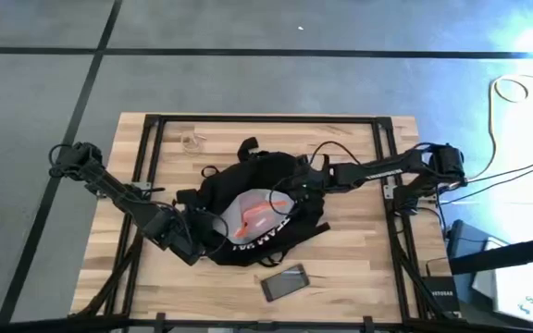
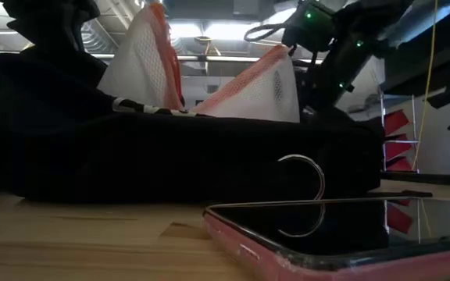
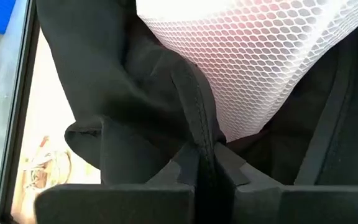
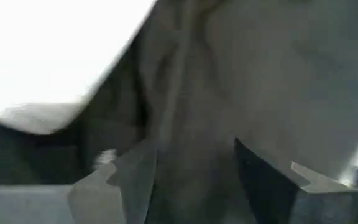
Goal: Unpack backpack
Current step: Close the black backpack
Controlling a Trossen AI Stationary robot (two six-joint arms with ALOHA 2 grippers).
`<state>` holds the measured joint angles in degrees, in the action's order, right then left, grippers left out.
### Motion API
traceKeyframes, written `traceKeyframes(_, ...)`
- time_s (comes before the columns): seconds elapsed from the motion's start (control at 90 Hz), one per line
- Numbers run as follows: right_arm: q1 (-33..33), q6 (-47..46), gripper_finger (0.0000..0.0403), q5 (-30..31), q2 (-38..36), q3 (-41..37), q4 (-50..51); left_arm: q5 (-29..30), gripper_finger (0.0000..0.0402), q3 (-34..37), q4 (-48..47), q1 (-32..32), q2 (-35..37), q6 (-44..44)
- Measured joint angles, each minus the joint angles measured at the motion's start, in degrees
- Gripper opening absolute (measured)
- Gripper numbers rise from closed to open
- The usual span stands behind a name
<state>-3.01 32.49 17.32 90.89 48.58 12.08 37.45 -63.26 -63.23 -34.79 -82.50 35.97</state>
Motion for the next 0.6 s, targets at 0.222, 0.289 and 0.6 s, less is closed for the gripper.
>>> traceKeyframes(0.222,-0.01,5.97,0.0197,4.75,0.51,0.04,0.65,0.02,0.0000,0.00,0.12,0.00,0.00,-0.23)
traceKeyframes(0.289,0.01,6.51,0.0197,6.16,0.68,0.04,0.92,0.02,0.0000,0.00,0.10,0.00,0.00,-0.39)
traceKeyframes(0.6,-0.02,6.87,0.0124,18.21,0.66,0.02,-2.81,0.04,0.0000,0.00,0.36,0.00,0.00,-0.70)
